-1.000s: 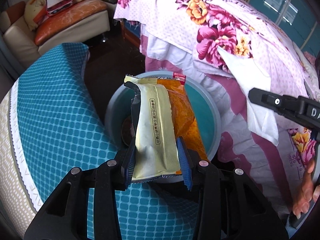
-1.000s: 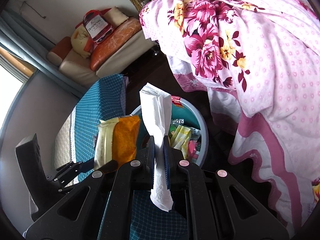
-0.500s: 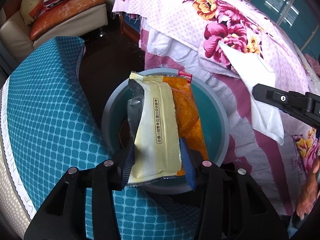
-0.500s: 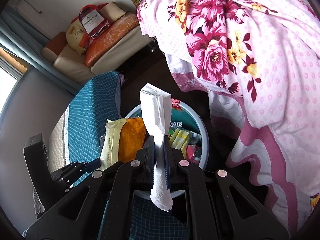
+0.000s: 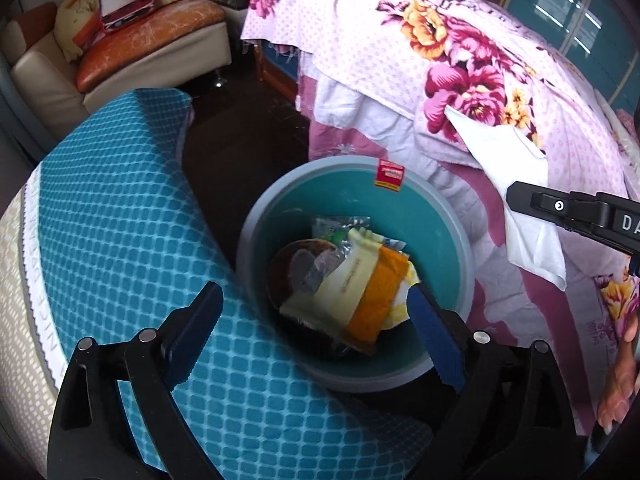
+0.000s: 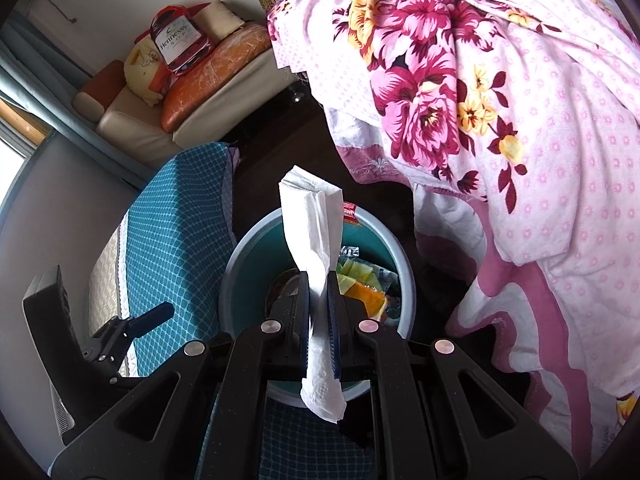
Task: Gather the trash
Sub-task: 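Carry the snack packet and tissue over the wastebasket and open both tools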
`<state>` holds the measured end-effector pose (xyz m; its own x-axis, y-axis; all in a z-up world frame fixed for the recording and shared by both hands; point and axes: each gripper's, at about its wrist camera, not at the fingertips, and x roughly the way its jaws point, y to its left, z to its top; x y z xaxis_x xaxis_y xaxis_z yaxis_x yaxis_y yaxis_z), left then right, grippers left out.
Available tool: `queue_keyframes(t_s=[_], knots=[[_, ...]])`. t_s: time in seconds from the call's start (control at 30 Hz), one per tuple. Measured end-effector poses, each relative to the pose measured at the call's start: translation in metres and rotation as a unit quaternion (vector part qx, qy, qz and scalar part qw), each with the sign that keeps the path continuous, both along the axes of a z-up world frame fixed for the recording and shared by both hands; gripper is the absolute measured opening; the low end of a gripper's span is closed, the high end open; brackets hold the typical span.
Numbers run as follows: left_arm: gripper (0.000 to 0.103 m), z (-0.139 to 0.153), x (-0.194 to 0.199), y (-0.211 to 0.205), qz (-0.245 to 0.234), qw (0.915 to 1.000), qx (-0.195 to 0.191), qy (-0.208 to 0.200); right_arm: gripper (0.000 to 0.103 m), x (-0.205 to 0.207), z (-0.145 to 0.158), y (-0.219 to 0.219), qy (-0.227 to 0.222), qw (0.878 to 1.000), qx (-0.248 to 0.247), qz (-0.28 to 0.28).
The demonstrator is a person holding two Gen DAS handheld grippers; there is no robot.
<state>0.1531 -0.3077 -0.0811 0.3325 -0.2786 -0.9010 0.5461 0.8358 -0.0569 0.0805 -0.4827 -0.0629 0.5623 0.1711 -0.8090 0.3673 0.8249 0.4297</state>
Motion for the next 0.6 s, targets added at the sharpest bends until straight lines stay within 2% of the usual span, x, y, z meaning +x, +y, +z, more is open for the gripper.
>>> queue_keyframes(t_s=[0.4, 0.6], knots=[[0.095, 0.017, -0.008, 0.059, 0.051, 0.9983, -0.029, 0.003, 0.009, 0.006, 0.008, 0.026, 0.002, 1.0, -0.015, 0.019], [0.095, 0.011, -0.008, 0.082, 0.074, 0.9965, -0.037, 0.014, 0.009, 0.017, 0.011, 0.046, 0.007, 0.999, -0.029, 0.037]])
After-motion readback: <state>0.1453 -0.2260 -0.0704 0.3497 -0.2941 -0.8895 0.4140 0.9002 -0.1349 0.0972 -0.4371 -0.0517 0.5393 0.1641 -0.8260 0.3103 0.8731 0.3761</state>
